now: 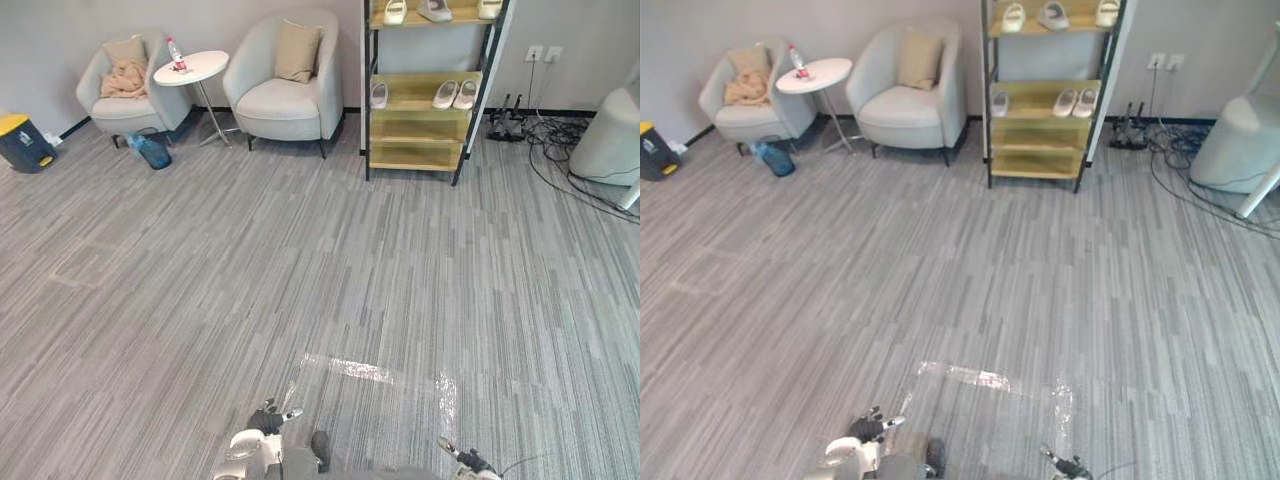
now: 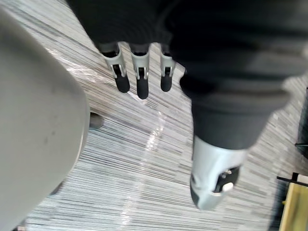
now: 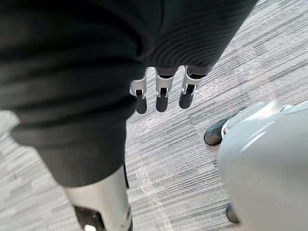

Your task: Pick up cushions and gather them together orderly.

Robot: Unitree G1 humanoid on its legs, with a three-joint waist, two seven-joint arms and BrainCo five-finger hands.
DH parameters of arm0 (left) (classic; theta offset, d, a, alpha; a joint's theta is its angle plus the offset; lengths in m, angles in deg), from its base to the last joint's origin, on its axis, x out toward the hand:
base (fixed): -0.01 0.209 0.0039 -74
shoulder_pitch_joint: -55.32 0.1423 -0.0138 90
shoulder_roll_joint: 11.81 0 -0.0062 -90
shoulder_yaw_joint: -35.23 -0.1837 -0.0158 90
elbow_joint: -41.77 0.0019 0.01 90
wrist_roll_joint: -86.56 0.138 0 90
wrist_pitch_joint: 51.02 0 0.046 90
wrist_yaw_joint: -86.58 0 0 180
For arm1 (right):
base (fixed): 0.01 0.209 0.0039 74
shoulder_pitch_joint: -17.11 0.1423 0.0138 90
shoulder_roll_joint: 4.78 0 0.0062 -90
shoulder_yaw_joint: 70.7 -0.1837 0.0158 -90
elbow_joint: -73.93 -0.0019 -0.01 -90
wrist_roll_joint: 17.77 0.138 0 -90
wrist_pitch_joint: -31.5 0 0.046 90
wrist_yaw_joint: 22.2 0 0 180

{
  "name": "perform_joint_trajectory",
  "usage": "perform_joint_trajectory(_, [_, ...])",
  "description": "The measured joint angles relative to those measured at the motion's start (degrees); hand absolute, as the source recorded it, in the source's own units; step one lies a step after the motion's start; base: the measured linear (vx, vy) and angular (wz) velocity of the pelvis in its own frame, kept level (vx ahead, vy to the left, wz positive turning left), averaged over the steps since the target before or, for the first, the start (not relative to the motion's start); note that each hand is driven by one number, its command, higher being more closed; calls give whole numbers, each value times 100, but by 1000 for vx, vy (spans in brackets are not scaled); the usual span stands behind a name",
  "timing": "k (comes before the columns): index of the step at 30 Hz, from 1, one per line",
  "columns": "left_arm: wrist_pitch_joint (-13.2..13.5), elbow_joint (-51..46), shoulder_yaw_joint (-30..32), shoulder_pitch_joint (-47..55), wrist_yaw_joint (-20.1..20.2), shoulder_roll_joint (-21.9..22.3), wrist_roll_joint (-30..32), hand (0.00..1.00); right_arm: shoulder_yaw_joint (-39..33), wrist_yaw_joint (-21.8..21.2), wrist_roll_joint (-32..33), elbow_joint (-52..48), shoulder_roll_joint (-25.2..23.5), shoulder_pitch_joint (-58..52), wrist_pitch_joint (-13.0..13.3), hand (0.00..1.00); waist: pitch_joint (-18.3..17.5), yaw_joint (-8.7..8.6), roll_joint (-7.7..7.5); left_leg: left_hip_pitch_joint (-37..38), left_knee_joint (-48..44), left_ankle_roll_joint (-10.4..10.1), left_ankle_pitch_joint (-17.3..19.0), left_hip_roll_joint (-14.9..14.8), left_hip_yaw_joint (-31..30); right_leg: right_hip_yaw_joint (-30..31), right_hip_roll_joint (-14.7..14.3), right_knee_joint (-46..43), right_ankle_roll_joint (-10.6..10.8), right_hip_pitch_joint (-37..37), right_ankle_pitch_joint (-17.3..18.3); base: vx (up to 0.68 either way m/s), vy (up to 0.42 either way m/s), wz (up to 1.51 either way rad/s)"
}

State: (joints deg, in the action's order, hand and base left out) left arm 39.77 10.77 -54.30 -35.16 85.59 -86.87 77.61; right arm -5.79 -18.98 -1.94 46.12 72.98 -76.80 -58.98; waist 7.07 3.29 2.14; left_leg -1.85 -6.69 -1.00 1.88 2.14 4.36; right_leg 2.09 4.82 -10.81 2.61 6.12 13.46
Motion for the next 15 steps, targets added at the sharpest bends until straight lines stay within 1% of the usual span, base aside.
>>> perform_joint_trajectory(1, [0, 3, 0, -8, 12, -14, 0, 0, 0, -2, -1, 0, -5, 0, -2, 0, 1, 7, -21, 20, 1, 31, 22, 23, 28, 30, 28, -9, 15, 5, 9, 317, 159, -25])
perform_joint_trajectory(2, [2, 6, -14, -7, 20, -52, 10, 0, 4, -5, -14, -4, -27, -2, -4, 0, -20, 32, -79, 121, 17, 135, 90, 133, 126, 152, 134, -109, 72, 12, 43, 262, 149, -24])
perform_joint_trajectory(3, [-4, 15, -55, 0, 24, -76, 33, 0, 4, -9, -21, -11, -28, 12, -4, 0, -24, 32, -66, 254, 64, 239, 174, 194, 146, 208, 192, -274, 92, 19, 49, 247, 143, -23])
perform_joint_trajectory(4, [-9, 13, -89, 4, 26, -76, 36, 0, 10, -13, -21, -18, -32, 22, -3, 0, -28, 35, -55, 331, 85, 266, 234, 217, 154, 229, 211, -470, 147, -19, 82, 213, 122, -16])
perform_joint_trajectory(5, [-8, 11, -144, 9, 27, -77, 36, 0, 49, -22, -33, -22, -45, 28, -4, 0, -24, 63, -46, 508, 168, 303, 293, 255, 177, 272, 233, -951, 285, -143, 165, 186, 93, -12])
perform_joint_trajectory(6, [-7, 6, -160, 26, 28, -85, 36, 0, 66, -44, -116, -24, -82, 27, -6, 0, -25, 80, -39, 706, 248, 343, 322, 283, 202, 319, 245, -1617, 388, -349, 208, 176, 80, -6])
perform_joint_trajectory(7, [-11, 4, -164, 59, 27, -95, 36, 0, 80, -62, -206, -26, -113, 24, -7, 0, -11, 75, -10, 843, 264, 382, 369, 281, 190, 304, 269, -2115, 497, -523, 222, 162, 49, 3])
perform_joint_trajectory(8, [-10, 4, -163, 94, 24, -97, 35, 0, 77, -83, -234, -42, -110, 18, -2, 0, -36, 52, 11, 949, 267, 411, 408, 283, 177, 224, 295, -2382, 504, -635, 268, 144, 25, 8])
perform_joint_trajectory(9, [-14, 7, -164, 123, 22, -95, 35, 0, 78, -86, -235, -42, -87, 29, -4, 0, -59, 45, 40, 1006, 282, 419, 422, 278, 146, 111, 329, -2441, 431, -768, 323, 144, 6, 16])
perform_joint_trajectory(11, [-18, 18, -164, 140, 17, -109, 32, 0, 76, -86, -237, -39, -81, 42, -2, 0, -75, 34, 54, 999, 282, 421, 424, 259, 84, -11, 340, -2284, 416, -933, 344, 78, -20, 26])
perform_joint_trajectory(12, [-16, 21, -173, 160, 12, -171, 25, 0, 24, -84, -234, -15, -71, 24, 1, 0, -65, 31, 41, 981, 260, 403, 433, 271, -62, -143, 323, -1585, 266, -969, 81, 50, -55, 41])
perform_joint_trajectory(13, [-12, 33, -212, 149, 5, -208, 28, 0, -80, -82, -228, 13, -73, -5, -1, 0, -48, 12, -6, 985, 229, 324, 488, 311, -229, -223, 331, -1266, 247, -890, -56, 74, -101, 55])
perform_joint_trajectory(14, [-21, 87, -218, 121, 5, -207, 27, 0, -223, -70, -224, 44, -62, -44, -3, 0, -80, 4, 24, 985, 233, 309, 498, 287, -338, -323, 319, -999, 243, -726, -43, 68, -117, 36])
perform_joint_trajectory(15, [-27, 139, -215, 131, 6, -200, 26, 0, -317, -61, -224, 92, -46, -66, -4, 0, -93, 38, 37, 983, 245, 298, 503, 259, -361, -358, 294, -687, 241, -567, -45, 46, -121, 18])
